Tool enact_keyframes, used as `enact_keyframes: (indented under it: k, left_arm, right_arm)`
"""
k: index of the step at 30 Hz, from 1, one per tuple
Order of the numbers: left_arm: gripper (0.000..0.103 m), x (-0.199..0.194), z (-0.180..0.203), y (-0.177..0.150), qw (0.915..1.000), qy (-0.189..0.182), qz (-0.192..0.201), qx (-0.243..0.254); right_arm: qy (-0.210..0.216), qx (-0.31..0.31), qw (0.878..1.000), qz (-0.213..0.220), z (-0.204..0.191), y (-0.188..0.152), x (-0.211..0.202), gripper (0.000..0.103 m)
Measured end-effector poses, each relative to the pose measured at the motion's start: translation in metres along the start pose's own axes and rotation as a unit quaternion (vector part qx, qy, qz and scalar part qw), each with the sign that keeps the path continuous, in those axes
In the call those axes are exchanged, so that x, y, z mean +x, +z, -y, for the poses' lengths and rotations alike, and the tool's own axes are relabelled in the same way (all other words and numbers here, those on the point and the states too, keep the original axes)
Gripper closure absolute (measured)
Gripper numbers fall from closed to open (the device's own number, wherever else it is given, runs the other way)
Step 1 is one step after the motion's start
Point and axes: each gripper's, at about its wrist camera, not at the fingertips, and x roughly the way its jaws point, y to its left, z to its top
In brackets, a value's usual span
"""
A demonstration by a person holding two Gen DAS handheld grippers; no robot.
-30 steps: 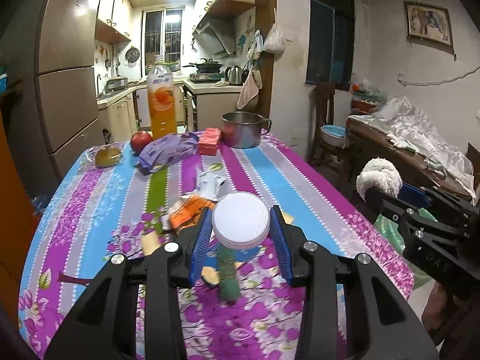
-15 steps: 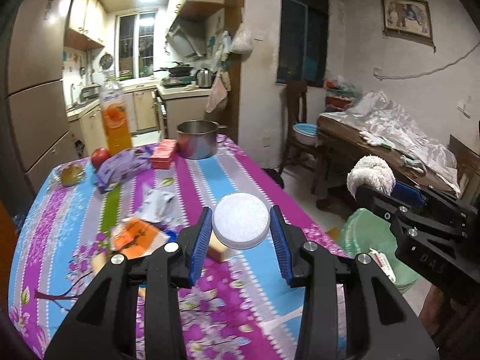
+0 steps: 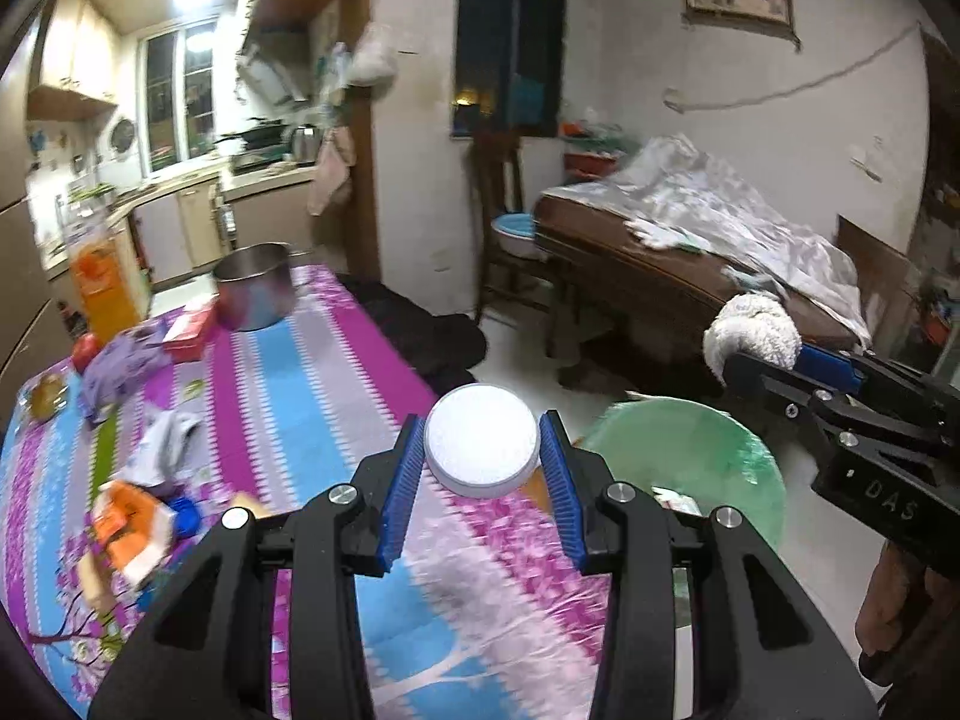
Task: Collect trash
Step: 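Lift the lid and cloth and carry them toward the green bin, then open both grippers to drop the lid and cloth into the bin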
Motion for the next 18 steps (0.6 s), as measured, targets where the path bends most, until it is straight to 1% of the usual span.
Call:
enact_keyframes:
  k: [6,11,15,18]
  left_arm:
    - [0.065,0.032,0.043,0.004,0.9983,-0.040,-0.026,0.032]
    - [0.065,0.064,0.069,0.003,0.9948,-0.070,-0.058,0.045]
    - [0.065,0.085,0.088,-0.005,0.9912,-0.086,-0.082,0.058]
    - [0.065,0.098,0.100,-0.013,0.9887,-0.092,-0.098,0.065]
  right_arm:
    - [-0.029,0.020,0.999,-0.033,0.056,-0.015,0.002,0.063]
    - [-0.045,0.037,0.996,-0.071,0.098,-0.029,0.017,0.062]
    - [-0.049,0.050,0.993,-0.095,0.119,-0.044,0.030,0.062]
    - [-0.051,0.056,0.991,-0.107,0.127,-0.053,0.041,0.062]
